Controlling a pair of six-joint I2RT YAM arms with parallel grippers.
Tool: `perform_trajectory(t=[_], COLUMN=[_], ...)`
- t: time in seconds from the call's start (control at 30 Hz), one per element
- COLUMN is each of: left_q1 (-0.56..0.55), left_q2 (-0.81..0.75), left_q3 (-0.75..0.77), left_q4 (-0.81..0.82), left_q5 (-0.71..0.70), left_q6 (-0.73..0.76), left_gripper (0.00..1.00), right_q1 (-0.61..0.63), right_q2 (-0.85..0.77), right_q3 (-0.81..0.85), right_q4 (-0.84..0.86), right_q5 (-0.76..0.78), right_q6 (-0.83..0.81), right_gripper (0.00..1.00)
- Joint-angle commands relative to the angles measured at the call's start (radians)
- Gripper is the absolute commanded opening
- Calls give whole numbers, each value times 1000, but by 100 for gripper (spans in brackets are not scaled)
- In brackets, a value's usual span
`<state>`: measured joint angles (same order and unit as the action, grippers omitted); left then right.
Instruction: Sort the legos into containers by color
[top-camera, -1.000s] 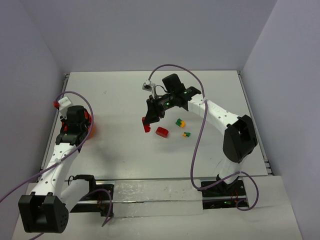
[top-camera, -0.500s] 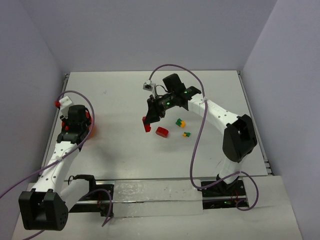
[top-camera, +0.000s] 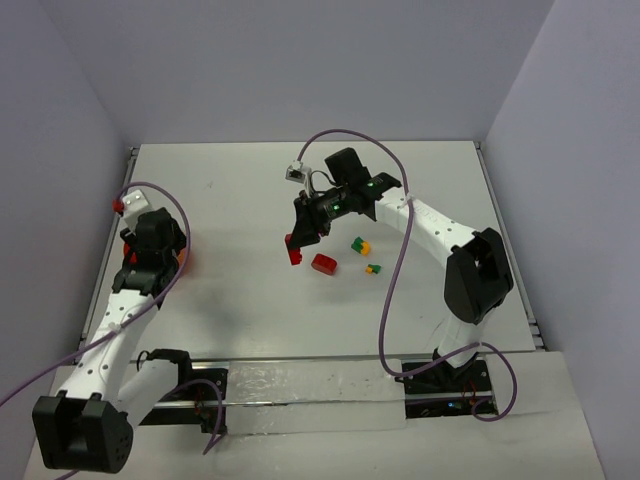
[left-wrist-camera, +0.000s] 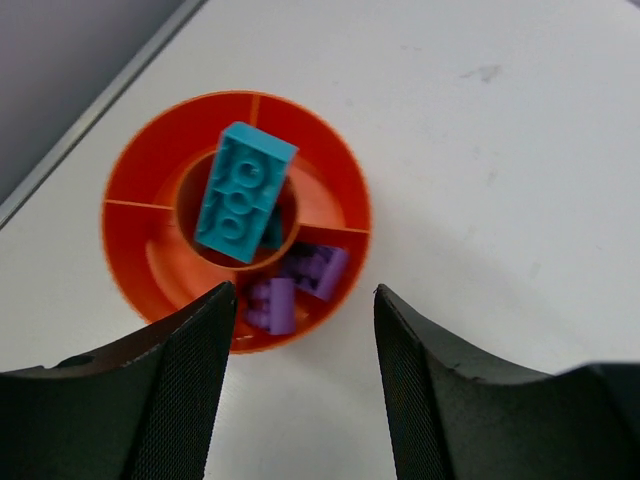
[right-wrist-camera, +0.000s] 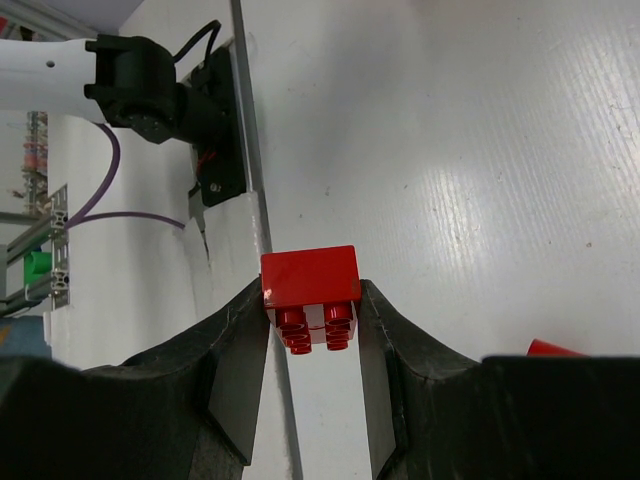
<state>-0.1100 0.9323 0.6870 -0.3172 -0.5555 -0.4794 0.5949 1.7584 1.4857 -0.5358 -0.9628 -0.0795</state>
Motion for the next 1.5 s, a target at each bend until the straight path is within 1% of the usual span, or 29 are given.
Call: perform_trajectory(t=[0.0,0.13,0.17,0.2,0.23,0.27,0.3,0.33,0.37,0.4,0.43,0.47,0.5,0.53,0.57,0.63,0.7,0.73,0.77,0.8,0.9,1.0,1.13,1.3,1.37,1.47], left_q1=[-54,-57,-57,-57,-57,-57,-58,-59,-61,-67,-91,-111,-133,-164,-171,-202,-224,-242,-247,-254,-284,-311,-340,-377,-397,-411], left_q2=[-107,-177,-178,-170,-161,-156,-154,-151,-151,-150,-146,-134,-122,-99,-86,-66,-39,-31,-21,-6,17,29,47,76,85,99], left_q3=[73,122,148,166,176,184,187,180,165,156,153,163,166,181,192,206,219,225,231,242,262,267,273,282,286,294], left_q4=[29,42,34,0,-7,-11,-6,11,37,65,83,78,69,60,53,60,58,51,45,39,40,59,95,121,129,141], left_q5=[187,483,608,759,838,883,937,1031,1079,1124,1134,1129,1115,1096,1092,1094,1093,1085,1078,1078,1106,1094,1044,945,884,862], left_q6=[70,216,254,279,286,291,287,275,254,230,228,234,240,255,262,263,267,283,294,312,337,339,335,344,353,362], left_gripper=[64,64,64,64,63,62,62,63,65,65,66,67,67,68,69,73,73,73,73,74,74,74,73,72,71,70], right_q1=[-7,-8,-11,-14,-17,-22,-30,-43,-59,-71,-81,-88,-96,-107,-111,-118,-118,-116,-115,-113,-110,-107,-102,-88,-81,-75], right_q2=[-11,-17,-21,-24,-27,-30,-28,-25,-14,6,18,27,35,43,44,41,41,51,57,66,86,94,86,70,73,77], right_q3=[30,5,-29,-51,-82,-111,-140,-184,-231,-263,-307,-333,-352,-382,-389,-429,-458,-467,-475,-478,-481,-485,-505,-511,-504,-498], right_q4=[13,104,162,214,297,383,522,685,822,1008,1116,1205,1269,1343,1370,1386,1407,1459,1487,1505,1543,1550,1545,1519,1508,1508], right_q5=[-31,-73,-99,-127,-149,-161,-174,-191,-187,-173,-163,-148,-128,-84,-74,9,69,86,97,103,117,124,145,160,160,157], right_q6=[8,109,214,271,357,447,544,694,879,1015,1208,1318,1392,1486,1506,1594,1674,1712,1779,1809,1879,1916,1959,1963,1958,1961], right_gripper=[0,0,0,0,0,0,0,0,0,0,0,0,0,0,0,0,0,0,0,0,0,0,0,0,0,0])
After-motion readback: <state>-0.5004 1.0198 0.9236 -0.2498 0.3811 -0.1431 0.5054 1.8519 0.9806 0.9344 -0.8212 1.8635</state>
